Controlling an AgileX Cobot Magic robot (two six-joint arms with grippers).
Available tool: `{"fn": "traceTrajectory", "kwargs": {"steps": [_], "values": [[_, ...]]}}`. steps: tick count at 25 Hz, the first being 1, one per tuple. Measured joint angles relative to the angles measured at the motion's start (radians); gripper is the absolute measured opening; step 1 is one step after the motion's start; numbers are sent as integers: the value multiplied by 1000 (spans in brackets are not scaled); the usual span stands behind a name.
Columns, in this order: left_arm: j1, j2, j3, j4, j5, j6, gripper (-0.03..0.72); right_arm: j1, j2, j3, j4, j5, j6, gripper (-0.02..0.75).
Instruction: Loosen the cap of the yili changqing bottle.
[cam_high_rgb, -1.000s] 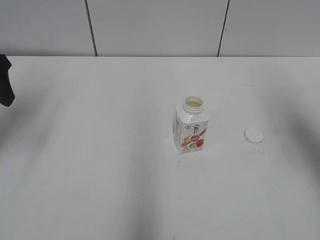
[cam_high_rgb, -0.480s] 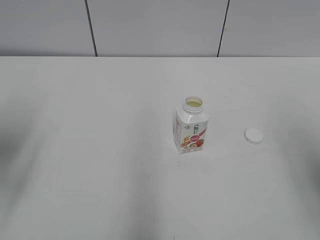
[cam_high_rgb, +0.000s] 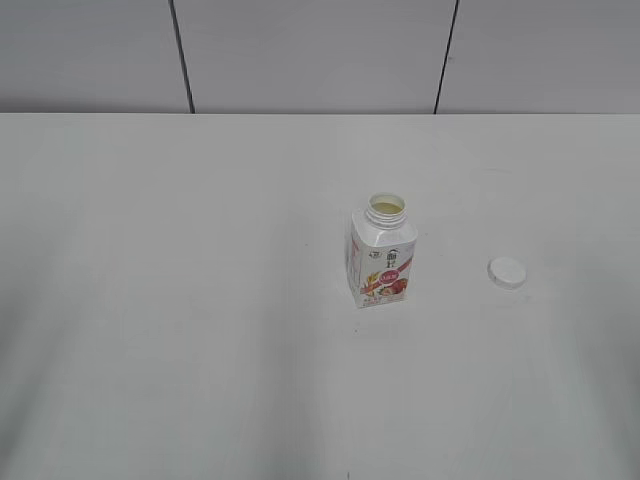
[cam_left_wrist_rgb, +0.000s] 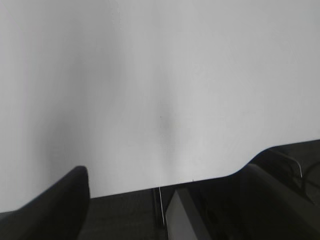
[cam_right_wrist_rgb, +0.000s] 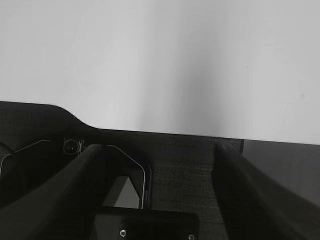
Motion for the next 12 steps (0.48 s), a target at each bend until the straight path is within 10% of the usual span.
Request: {"fn": "traceTrajectory", "kwargs": {"steps": [12], "values": [[0,-385,43,0,14,-16,562,0,-189,21,0,5,7,532]]}}
